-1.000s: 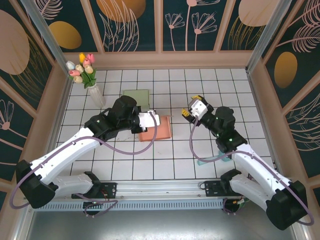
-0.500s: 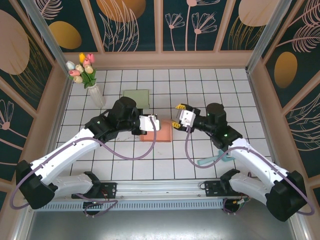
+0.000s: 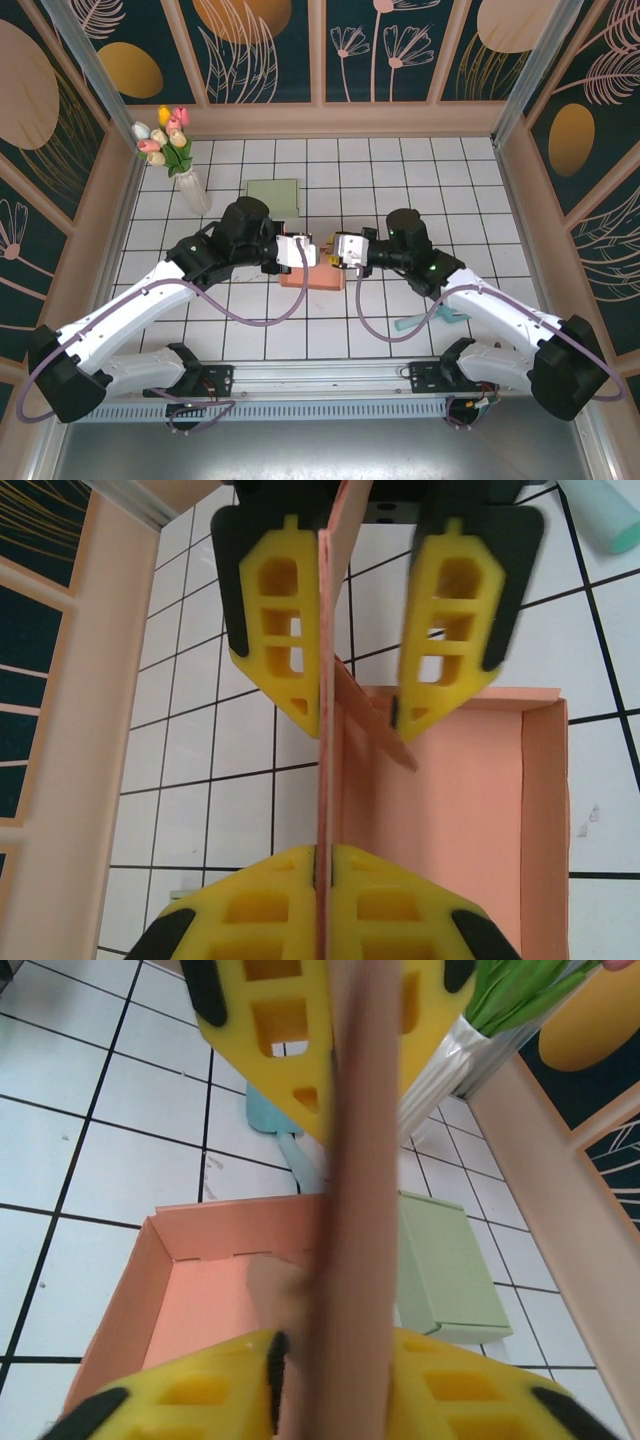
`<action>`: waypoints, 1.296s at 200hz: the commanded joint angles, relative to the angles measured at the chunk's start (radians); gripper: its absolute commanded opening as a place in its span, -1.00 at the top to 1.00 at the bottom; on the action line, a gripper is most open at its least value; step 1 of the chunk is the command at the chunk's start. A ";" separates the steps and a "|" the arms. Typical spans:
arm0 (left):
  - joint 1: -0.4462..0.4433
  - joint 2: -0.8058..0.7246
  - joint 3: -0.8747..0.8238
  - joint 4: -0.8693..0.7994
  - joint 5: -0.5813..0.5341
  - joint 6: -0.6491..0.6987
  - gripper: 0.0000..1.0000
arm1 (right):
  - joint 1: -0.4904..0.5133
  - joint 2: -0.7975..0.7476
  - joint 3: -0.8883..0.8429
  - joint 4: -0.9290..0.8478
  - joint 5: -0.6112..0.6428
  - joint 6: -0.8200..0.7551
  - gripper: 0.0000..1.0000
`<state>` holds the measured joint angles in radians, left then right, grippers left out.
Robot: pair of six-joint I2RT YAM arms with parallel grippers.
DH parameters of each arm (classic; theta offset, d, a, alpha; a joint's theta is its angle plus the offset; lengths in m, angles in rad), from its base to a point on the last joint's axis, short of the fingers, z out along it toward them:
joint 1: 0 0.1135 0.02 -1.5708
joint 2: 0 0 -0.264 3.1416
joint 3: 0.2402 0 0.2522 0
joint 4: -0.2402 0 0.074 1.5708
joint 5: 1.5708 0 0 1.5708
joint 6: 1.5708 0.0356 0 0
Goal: Fold the paper box
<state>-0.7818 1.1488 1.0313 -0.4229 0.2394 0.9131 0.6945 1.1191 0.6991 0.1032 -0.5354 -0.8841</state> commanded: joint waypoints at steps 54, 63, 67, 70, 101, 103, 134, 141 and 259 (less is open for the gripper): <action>-0.025 -0.073 -0.053 0.175 0.069 -0.042 0.44 | -0.006 -0.035 0.002 -0.031 -0.002 -0.033 1.00; -0.026 -0.089 -0.054 0.198 0.071 -0.055 0.23 | -0.022 -0.046 -0.010 -0.020 0.001 -0.021 1.00; -0.026 -0.096 -0.077 0.209 0.067 -0.063 0.18 | -0.032 -0.052 -0.018 -0.014 0.001 -0.017 1.00; -0.026 -0.103 -0.081 0.216 0.064 -0.070 0.16 | -0.038 -0.057 -0.024 -0.010 0.002 -0.013 1.00; -0.007 -0.174 -0.114 0.357 0.010 -0.198 0.12 | -0.121 -0.111 -0.085 0.029 -0.003 0.003 1.00; -0.002 -0.179 -0.115 0.369 0.012 -0.213 0.12 | -0.125 -0.113 -0.086 0.029 -0.002 0.003 1.00; 0.103 -0.214 -0.142 0.589 -0.052 -0.513 0.07 | -0.141 -0.139 -0.103 0.024 -0.012 -0.009 1.00; 0.128 -0.199 -0.121 0.596 -0.115 -0.608 -0.02 | -0.142 -0.145 -0.109 0.030 -0.011 -0.012 1.00; 0.312 0.338 0.288 0.044 -0.046 -1.376 -0.19 | -0.153 -0.179 -0.179 0.177 0.101 -0.002 1.00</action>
<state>-0.4702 1.4689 1.2884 -0.3138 0.0608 -0.2928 0.5331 0.9516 0.5377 0.1928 -0.4648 -0.8997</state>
